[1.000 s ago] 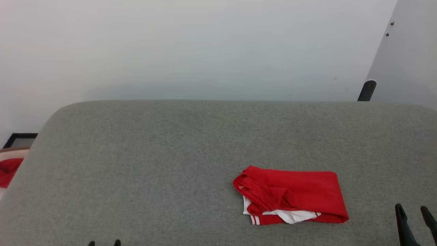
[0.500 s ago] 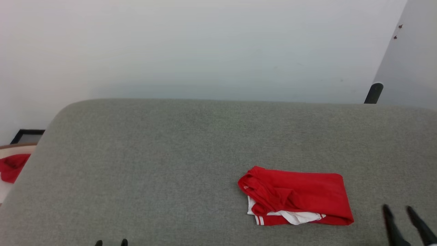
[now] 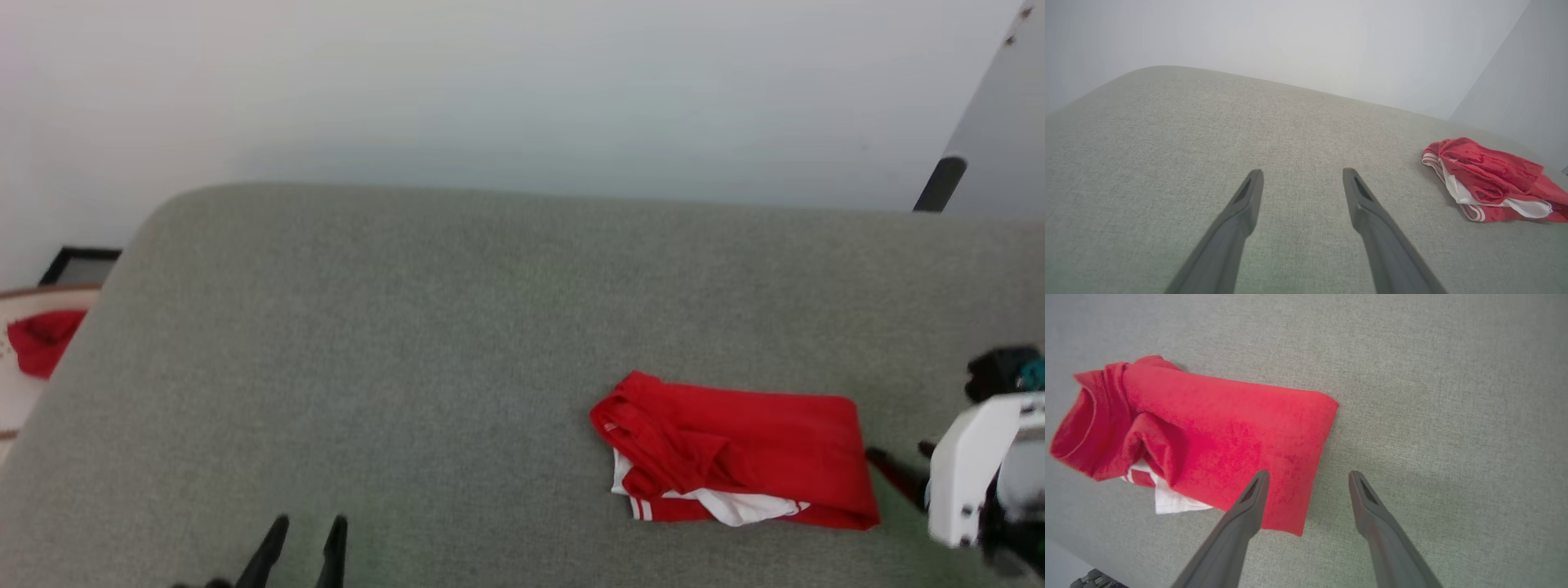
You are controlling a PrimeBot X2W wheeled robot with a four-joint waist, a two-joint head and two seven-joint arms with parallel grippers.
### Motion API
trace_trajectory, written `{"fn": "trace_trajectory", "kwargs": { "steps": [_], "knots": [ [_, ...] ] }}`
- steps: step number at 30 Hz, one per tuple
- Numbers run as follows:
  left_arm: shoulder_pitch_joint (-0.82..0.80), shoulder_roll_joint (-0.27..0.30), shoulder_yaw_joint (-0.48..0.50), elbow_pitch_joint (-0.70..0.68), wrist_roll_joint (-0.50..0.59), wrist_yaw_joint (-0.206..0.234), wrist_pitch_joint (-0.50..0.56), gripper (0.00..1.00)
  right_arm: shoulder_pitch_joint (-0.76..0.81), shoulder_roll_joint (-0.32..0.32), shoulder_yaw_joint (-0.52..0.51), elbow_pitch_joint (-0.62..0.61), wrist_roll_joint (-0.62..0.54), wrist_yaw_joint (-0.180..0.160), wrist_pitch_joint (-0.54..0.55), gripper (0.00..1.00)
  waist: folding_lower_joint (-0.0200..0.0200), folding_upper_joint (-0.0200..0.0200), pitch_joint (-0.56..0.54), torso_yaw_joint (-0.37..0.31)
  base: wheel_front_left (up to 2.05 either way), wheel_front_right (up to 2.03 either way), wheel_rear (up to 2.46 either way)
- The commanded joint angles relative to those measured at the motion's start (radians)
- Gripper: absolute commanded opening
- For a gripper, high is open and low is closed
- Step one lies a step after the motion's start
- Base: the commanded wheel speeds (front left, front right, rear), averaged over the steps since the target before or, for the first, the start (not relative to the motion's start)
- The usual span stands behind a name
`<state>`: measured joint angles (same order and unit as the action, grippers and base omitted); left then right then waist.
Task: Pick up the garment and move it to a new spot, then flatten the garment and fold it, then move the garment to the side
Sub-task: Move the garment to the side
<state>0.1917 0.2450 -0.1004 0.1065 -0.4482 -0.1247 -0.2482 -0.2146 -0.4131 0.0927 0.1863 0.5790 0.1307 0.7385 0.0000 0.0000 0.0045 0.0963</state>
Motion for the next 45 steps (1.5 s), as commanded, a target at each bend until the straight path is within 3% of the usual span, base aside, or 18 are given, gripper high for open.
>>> {"fn": "trace_trajectory", "kwargs": {
  "steps": [1, 9, 17, 18, 19, 20, 21, 32, 37, 45],
  "knots": [
    [-0.023, 0.002, -0.004, 0.002, -0.005, -0.005, -0.005, 1.0, -0.02, -0.002, -0.01, 0.01, -0.006, 0.0, 0.028, 1.0, 0.0, 0.0, 0.049, 0.022, 0.0, 0.0, 0.0],
    [-0.123, 0.012, -0.047, 0.045, -0.027, -0.006, -0.014, 1.0, -0.156, 0.074, -0.062, 0.126, -0.047, 0.0, 0.234, 1.0, 0.0, 0.0, 0.152, 0.047, 0.0, 0.0, 0.0],
    [-0.198, 0.013, -0.085, 0.072, -0.043, -0.006, -0.018, 1.0, -0.169, 0.13, -0.008, 0.258, -0.069, 0.0, 0.247, 1.0, 0.0, 0.0, 0.198, 0.059, 0.0, 0.0, 0.0],
    [-0.203, 0.012, -0.085, 0.073, -0.044, -0.006, -0.018, 1.0, -0.17, 0.135, -0.002, 0.265, -0.062, 0.0, 0.243, 0.92, 0.0, 0.0, 0.201, 0.059, 0.0, 0.0, 0.0],
    [-0.208, 0.012, -0.085, 0.073, -0.044, -0.006, -0.018, 1.0, -0.171, 0.138, 0.0, 0.271, -0.06, 0.0, 0.233, 0.44, 0.0, 0.0, 0.203, 0.058, 0.0, 0.0, 0.0],
    [-0.212, 0.012, -0.085, 0.073, -0.043, -0.006, -0.018, 1.0, -0.173, 0.138, 0.005, 0.272, -0.057, 0.0, 0.219, 0.07, 0.0, 0.0, 0.205, 0.056, 0.0, 0.0, 0.0],
    [-0.215, 0.012, -0.085, 0.073, -0.043, -0.006, -0.018, 1.0, -0.175, 0.137, 0.008, 0.274, -0.055, 0.0, 0.203, 0.0, 0.0, 0.0, 0.206, 0.054, 0.0, 0.0, 0.0],
    [-0.237, 0.025, -0.093, 0.006, -0.005, -0.007, -0.017, 1.0, -0.15, 0.074, -0.051, 0.184, 0.033, -0.001, -0.003, 0.0, 0.0, 0.0, 0.21, -0.028, 0.0, 0.0, 0.0],
    [-0.265, 0.053, -0.108, -0.051, 0.014, -0.007, -0.017, 1.0, -0.117, 0.026, -0.094, 0.132, 0.063, -0.001, -0.072, 0.0, 0.0, 0.0, 0.238, -0.1, 0.0, 0.0, 0.0],
    [-0.355, 0.13, -0.147, -0.117, 0.03, -0.007, -0.016, 1.0, -0.099, -0.042, -0.246, 0.099, 0.033, -0.001, -0.14, 0.0, 0.0, 0.0, 0.304, -0.204, 0.0, 0.0, 0.0]
  ]
}}
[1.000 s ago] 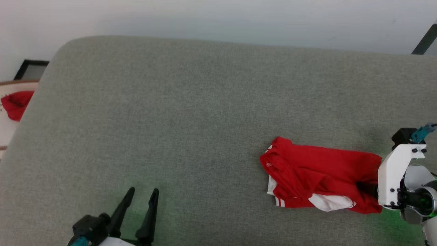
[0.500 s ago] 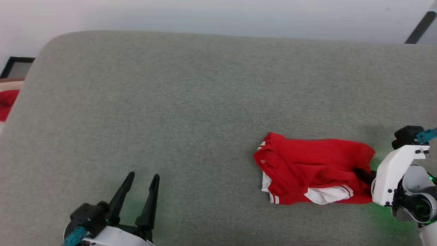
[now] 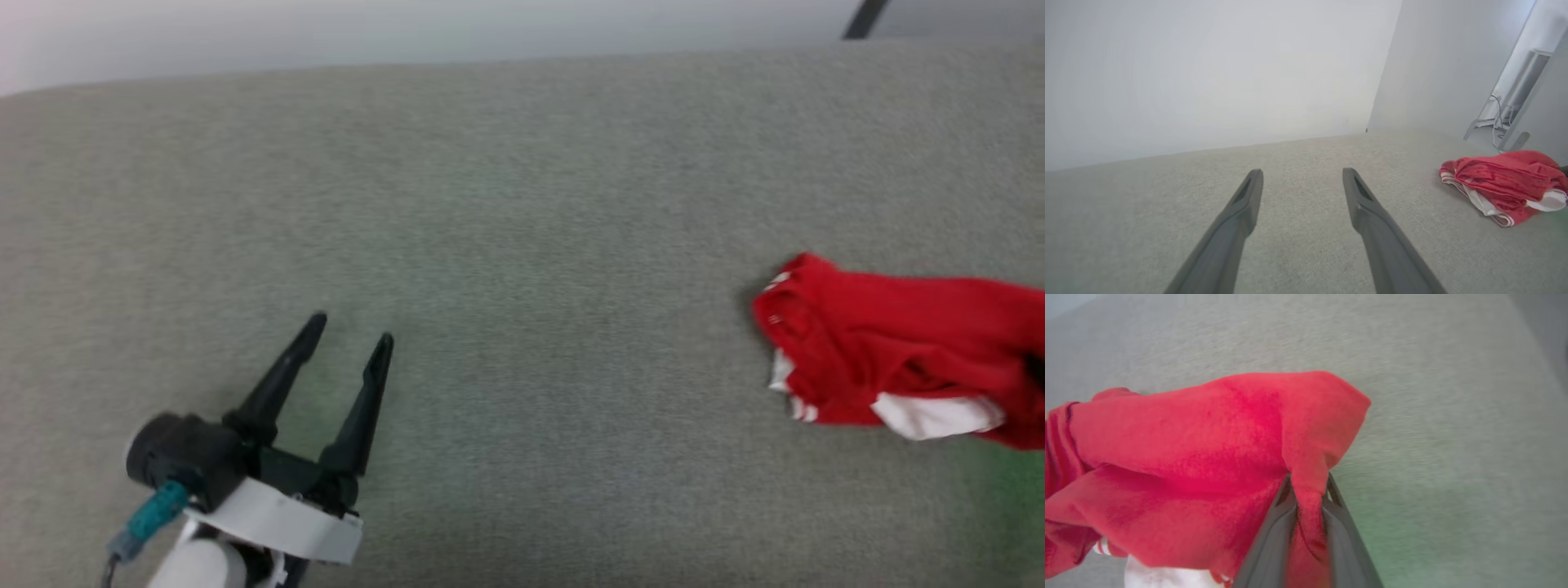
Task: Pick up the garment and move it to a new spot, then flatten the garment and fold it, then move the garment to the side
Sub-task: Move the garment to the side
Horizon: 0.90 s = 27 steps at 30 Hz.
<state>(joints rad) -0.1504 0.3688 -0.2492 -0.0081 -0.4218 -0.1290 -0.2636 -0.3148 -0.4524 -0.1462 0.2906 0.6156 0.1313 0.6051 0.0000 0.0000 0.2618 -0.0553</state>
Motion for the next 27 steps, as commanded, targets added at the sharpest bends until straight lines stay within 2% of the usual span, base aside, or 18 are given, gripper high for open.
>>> {"fn": "trace_trajectory", "kwargs": {
  "steps": [1, 10, 16, 23, 27],
  "knots": [
    [-0.024, 0.018, -0.005, -0.005, 0.004, -0.002, 0.0, 1.0, -0.002, -0.01, -0.026, -0.003, -0.014, -0.001, -0.013, 0.0, 0.0, 0.0, 0.055, -0.062, 0.0, 0.0, 0.0],
    [-0.17, 0.126, -0.055, -0.035, -0.002, -0.002, 0.0, 1.0, -0.131, -0.032, -0.105, 0.052, -0.125, -0.001, -0.076, 0.0, 0.0, 0.0, 0.148, -0.121, 0.0, 0.0, 0.0],
    [-0.271, 0.192, -0.074, -0.053, 0.004, -0.002, 0.0, 1.0, -0.26, -0.068, -0.123, 0.127, -0.259, -0.001, -0.145, 0.0, 0.0, 0.0, 0.22, -0.127, 0.0, 0.0, 0.0],
    [-0.346, 0.239, -0.086, -0.067, -0.004, -0.002, 0.0, 1.0, -0.375, -0.052, -0.173, 0.261, -0.431, -0.001, -0.225, 0.0, 0.0, 0.0, 0.271, -0.124, 0.0, 0.0, 0.0],
    [-0.362, 0.253, -0.089, -0.07, -0.005, -0.002, 0.0, 1.0, -0.414, -0.022, -0.213, 0.328, -0.486, -0.001, -0.287, 0.0, 0.0, 0.0, 0.289, -0.12, 0.0, 0.0, 0.0]
  ]
}}
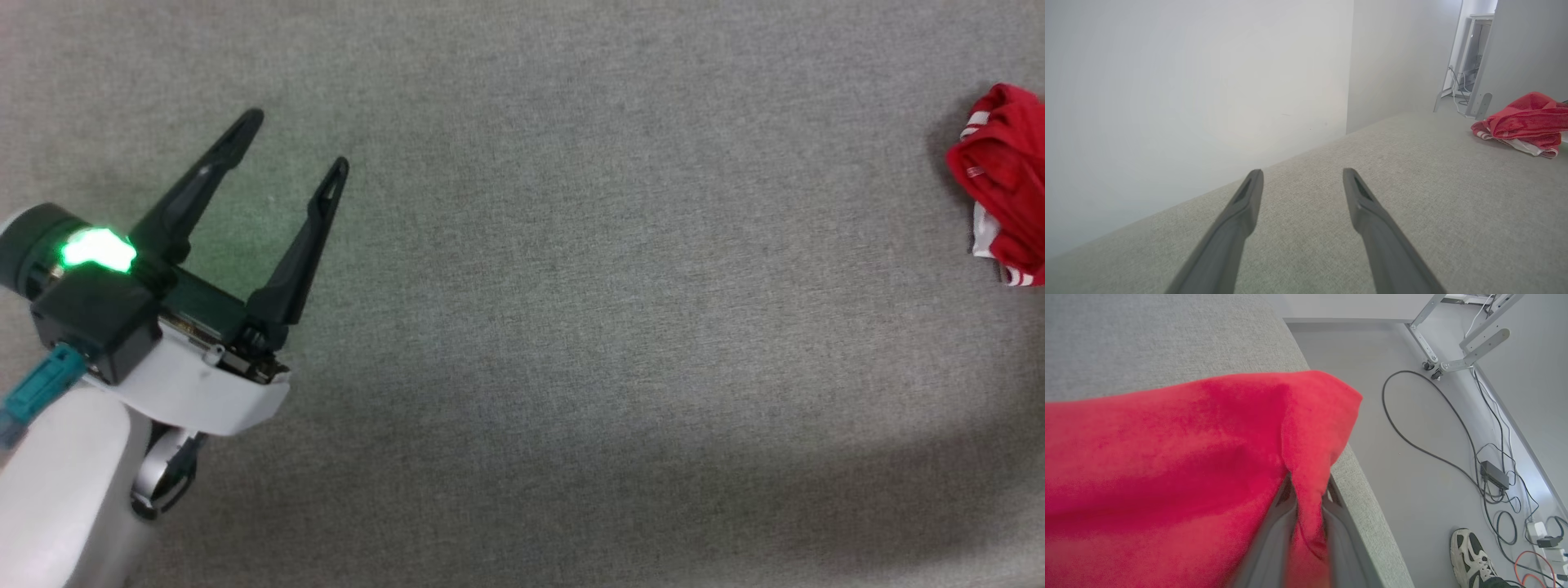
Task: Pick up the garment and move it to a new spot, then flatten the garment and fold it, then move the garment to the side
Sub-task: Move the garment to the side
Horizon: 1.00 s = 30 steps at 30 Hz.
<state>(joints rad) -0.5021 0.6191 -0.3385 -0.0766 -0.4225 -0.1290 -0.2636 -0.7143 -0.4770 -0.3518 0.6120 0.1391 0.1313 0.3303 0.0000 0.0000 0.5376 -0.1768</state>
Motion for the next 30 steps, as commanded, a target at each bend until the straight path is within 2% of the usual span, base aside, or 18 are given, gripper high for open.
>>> {"fn": "trace_trajectory", "kwargs": {
  "steps": [1, 11, 14, 21, 30],
  "knots": [
    [-0.011, 0.005, -0.001, -0.003, -0.005, -0.002, 0.0, 1.0, -0.024, 0.009, -0.019, 0.023, -0.021, -0.001, -0.033, 0.0, 0.0, 0.0, 0.017, 0.002, 0.0, 0.0, 0.0],
    [-0.01, 0.014, 0.016, -0.003, -0.004, -0.002, 0.0, 1.0, -0.077, 0.053, -0.045, 0.168, -0.109, -0.001, -0.135, 0.0, 0.0, 0.0, 0.02, 0.002, 0.0, 0.0, 0.0],
    [0.01, 0.0, 0.02, 0.009, -0.014, -0.002, 0.0, 1.0, -0.088, 0.043, -0.039, 0.198, -0.117, -0.001, -0.157, 1.0, 0.0, 0.0, -0.002, 0.003, 0.0, 0.0, 0.0],
    [0.08, -0.077, 0.044, 0.066, -0.023, -0.002, 0.0, 1.0, -0.078, 0.014, 0.051, 0.187, -0.082, -0.001, -0.199, 1.0, 0.0, 0.0, -0.104, 0.026, 0.0, 0.0, 0.0],
    [0.21, -0.188, 0.082, 0.147, -0.015, -0.002, 0.0, 1.0, 0.03, 0.039, 0.301, 0.1, 0.097, -0.001, -0.216, 1.0, 0.0, 0.0, -0.258, 0.099, 0.0, 0.0, 0.0]
  ]
}}
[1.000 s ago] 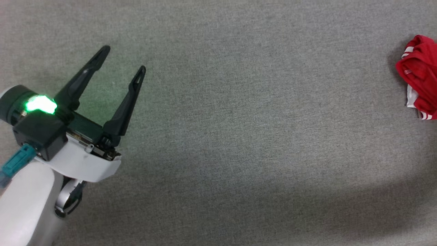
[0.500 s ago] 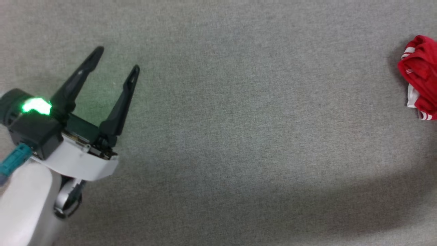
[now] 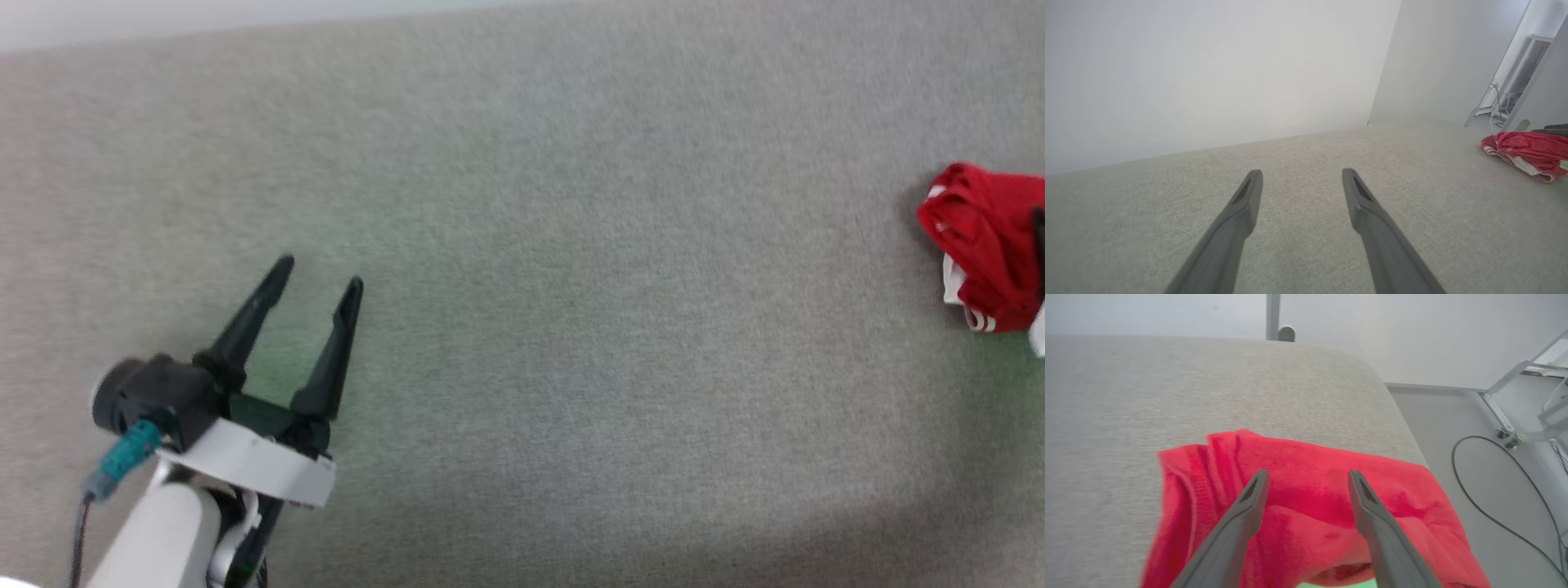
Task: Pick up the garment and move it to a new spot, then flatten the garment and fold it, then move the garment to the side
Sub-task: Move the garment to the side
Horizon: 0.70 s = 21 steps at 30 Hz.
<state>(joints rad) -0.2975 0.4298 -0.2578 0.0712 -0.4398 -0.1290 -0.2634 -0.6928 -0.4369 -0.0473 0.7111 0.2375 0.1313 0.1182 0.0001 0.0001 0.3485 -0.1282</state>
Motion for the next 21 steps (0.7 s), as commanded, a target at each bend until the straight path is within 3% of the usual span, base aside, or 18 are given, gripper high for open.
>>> {"fn": "trace_trajectory", "kwargs": {
  "steps": [1, 9, 21],
  "knots": [
    [0.02, -0.008, 0.005, 0.006, 0.005, -0.002, -0.001, 1.0, 0.022, 0.001, 0.017, -0.012, 0.018, -0.001, -0.011, 1.0, -0.0001, -0.0001, -0.086, 0.062, 0.0, 0.0, 0.0],
    [0.112, -0.057, 0.044, 0.082, -0.001, -0.002, 0.0, 1.0, 0.127, 0.044, 0.11, -0.096, 0.147, -0.001, -0.098, 1.0, -0.0001, -0.0001, -0.209, 0.118, 0.0, 0.0, 0.0],
    [0.19, -0.083, 0.088, 0.179, 0.001, -0.002, -0.001, 1.0, 0.277, 0.098, 0.227, -0.173, 0.23, -0.001, -0.285, 1.0, -0.0001, -0.0001, -0.349, 0.171, 0.0, 0.0, 0.0]
  ]
}}
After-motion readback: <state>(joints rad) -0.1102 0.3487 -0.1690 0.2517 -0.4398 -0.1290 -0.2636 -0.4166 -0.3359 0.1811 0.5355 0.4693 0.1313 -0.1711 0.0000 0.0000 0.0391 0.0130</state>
